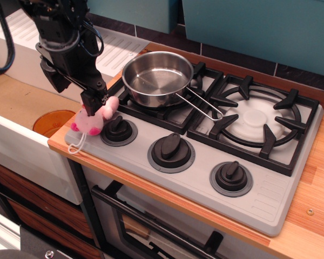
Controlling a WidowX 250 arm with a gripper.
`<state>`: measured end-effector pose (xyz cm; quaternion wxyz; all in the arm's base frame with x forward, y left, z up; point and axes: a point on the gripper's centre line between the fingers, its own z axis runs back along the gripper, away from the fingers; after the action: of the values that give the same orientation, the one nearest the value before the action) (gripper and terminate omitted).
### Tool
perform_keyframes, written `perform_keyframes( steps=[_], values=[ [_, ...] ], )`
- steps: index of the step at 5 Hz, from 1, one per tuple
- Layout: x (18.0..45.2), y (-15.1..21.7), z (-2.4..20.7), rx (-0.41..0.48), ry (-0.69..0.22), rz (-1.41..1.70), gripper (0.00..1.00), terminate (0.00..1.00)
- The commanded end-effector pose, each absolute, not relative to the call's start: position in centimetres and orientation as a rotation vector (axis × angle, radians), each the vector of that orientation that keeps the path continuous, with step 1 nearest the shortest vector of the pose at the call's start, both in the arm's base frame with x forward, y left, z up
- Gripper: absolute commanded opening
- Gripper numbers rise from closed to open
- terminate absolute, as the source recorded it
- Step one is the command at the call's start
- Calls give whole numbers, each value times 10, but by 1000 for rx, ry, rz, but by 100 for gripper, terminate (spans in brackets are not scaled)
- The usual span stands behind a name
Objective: Put pan on stove and put stuffedpig in pan
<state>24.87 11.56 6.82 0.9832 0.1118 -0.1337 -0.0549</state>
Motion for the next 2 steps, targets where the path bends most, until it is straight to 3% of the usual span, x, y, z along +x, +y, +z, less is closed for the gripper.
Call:
perform_keyframes(
  steps=[1, 2],
  values=[
    [267, 113, 65, 241, -308, -129, 100, 0],
    [271, 112, 49, 213, -314, -141, 100, 0]
  ],
)
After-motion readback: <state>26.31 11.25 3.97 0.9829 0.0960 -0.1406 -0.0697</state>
